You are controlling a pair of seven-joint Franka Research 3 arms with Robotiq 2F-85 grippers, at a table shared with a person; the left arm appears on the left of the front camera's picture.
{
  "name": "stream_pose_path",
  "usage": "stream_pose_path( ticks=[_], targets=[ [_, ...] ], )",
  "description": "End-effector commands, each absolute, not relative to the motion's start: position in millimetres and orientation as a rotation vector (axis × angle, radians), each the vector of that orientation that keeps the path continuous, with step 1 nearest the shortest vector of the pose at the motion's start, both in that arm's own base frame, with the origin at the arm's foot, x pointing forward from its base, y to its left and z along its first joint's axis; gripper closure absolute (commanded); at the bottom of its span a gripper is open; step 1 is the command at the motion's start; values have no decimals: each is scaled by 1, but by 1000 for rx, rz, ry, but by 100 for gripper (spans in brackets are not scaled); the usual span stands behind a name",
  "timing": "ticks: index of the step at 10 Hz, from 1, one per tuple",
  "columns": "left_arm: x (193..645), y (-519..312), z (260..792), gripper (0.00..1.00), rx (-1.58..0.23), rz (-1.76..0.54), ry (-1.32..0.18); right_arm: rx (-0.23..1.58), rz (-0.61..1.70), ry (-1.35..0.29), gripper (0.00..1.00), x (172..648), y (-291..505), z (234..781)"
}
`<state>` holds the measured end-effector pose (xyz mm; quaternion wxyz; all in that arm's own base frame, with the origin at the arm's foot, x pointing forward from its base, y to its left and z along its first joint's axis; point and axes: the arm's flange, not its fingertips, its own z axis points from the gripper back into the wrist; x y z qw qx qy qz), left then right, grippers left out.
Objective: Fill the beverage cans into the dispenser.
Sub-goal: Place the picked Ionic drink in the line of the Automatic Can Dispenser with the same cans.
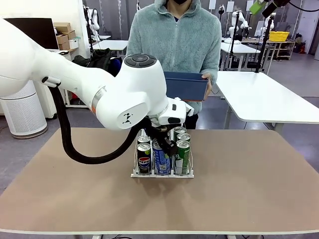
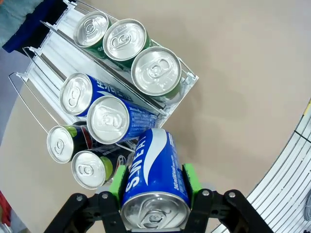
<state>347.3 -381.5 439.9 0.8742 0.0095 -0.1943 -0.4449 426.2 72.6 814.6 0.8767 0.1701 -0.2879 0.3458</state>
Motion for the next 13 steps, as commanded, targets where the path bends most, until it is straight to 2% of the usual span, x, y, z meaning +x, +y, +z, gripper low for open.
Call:
stream_pose_path(
  ticks=[1, 10, 13],
  targets=[
    [366, -390, 439, 42, 38, -911, -457, 361, 727, -601, 0, 424, 73, 814],
    [425, -393, 417, 42, 51, -892, -506, 361, 727, -601, 0, 424, 73, 814],
    [434, -399, 402, 42, -20, -898, -438, 361, 727, -601, 0, 424, 73, 814]
  ],
)
